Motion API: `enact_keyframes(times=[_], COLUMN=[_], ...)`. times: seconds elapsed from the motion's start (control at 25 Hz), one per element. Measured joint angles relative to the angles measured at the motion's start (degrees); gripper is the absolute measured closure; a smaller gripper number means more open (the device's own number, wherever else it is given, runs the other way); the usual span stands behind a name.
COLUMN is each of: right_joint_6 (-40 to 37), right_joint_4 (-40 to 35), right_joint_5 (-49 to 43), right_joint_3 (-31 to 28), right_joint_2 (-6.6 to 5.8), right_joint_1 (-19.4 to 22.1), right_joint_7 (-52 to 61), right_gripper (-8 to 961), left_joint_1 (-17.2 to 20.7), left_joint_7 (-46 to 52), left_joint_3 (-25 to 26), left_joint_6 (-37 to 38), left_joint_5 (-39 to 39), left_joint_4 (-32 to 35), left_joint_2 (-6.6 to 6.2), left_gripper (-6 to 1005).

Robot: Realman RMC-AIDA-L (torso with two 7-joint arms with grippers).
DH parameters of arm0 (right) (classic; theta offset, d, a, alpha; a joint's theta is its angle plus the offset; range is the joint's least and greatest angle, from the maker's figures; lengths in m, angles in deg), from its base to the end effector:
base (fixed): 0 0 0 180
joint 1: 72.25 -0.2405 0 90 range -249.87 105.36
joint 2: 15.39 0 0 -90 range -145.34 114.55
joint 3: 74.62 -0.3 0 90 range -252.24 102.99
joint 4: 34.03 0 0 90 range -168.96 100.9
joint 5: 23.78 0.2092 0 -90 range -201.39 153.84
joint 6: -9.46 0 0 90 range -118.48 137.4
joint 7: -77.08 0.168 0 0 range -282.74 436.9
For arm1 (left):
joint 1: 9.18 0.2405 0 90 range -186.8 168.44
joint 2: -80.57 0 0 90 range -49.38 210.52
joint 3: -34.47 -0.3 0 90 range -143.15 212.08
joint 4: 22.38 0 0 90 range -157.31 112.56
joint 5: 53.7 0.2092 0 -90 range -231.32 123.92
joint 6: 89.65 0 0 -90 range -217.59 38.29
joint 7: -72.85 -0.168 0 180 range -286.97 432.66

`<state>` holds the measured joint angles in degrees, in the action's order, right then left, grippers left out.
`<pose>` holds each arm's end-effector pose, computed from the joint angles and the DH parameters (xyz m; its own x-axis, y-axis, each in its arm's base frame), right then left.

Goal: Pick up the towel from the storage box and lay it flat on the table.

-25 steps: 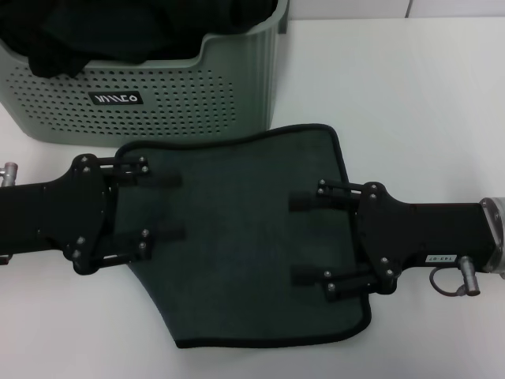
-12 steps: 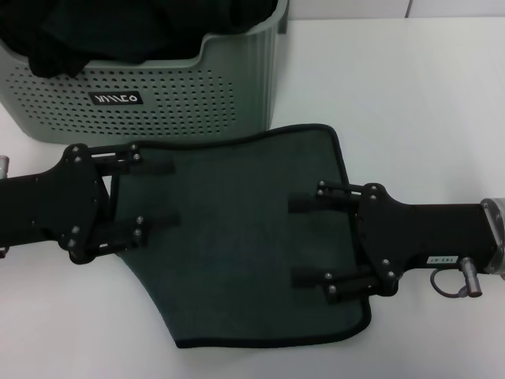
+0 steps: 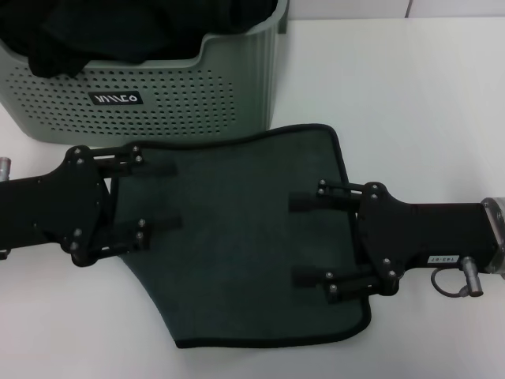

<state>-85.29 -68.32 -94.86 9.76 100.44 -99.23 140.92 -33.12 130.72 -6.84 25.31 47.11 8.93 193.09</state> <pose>0.2133 0.2989 -0.0754 0.7129 -0.0973 -0.6945 -0.0657 -0.9952 0.0721 -0.2852 0.2838 0.0164 0.7006 -0.0034 0.7135 0.1086 -0.9878 -0.1113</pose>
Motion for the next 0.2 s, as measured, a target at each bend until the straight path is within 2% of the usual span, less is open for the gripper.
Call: enact_keyframes(times=[0.2], right_joint_6=[-0.36], right_joint_4=[0.06], right_joint_5=[0.0], right_joint_3=[-0.02], right_joint_2=[0.0], right_joint_1=[0.07], right_joint_7=[-0.13], right_gripper=[79], left_joint_1=[0.13], left_joint_7=[-0.71], left_joint_3=[0.0], left_joint_6=[0.0], left_joint_5=[0.0], left_joint_4=[0.0], left_joint_2=[0.14], left_gripper=[450])
